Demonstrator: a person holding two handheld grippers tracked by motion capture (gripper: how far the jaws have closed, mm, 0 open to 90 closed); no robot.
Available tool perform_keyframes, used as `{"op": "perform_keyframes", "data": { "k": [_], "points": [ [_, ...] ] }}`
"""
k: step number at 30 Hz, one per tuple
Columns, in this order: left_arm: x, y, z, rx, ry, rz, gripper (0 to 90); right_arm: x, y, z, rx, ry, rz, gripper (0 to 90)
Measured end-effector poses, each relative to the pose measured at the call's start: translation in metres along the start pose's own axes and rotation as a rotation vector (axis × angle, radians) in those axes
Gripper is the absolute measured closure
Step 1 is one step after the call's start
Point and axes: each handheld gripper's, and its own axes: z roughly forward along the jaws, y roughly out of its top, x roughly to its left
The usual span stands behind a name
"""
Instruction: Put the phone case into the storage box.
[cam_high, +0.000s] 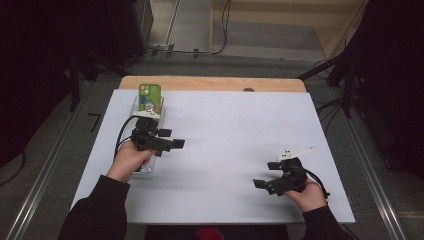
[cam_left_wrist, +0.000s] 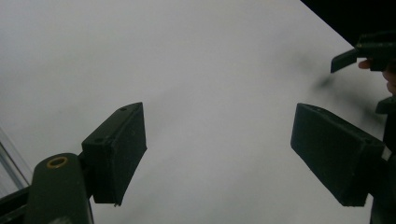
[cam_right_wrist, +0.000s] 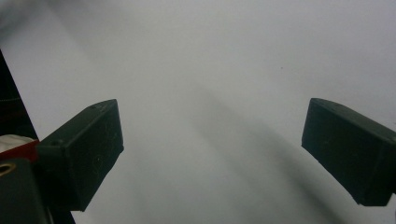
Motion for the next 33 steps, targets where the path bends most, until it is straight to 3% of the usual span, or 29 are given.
{"op": "perform_keyframes", "data": {
  "k": [6,18,33],
  "points": [
    [-0.007,-0.010,-0.002,-0.020,0.004,0.018,21.4,0.000,0.000,0.000,-0.017,0.000,0.010,4.2],
    [-0.014,-0.027,0.002,-0.005,0.017,0.060,21.4,-0.002,0.000,0.001,0.000,-0.019,0.034,4.9],
    [-0.025,-0.045,-0.001,-0.021,-0.010,0.079,21.3,-0.003,-0.001,0.002,0.025,-0.020,0.051,5.0]
  ]
}}
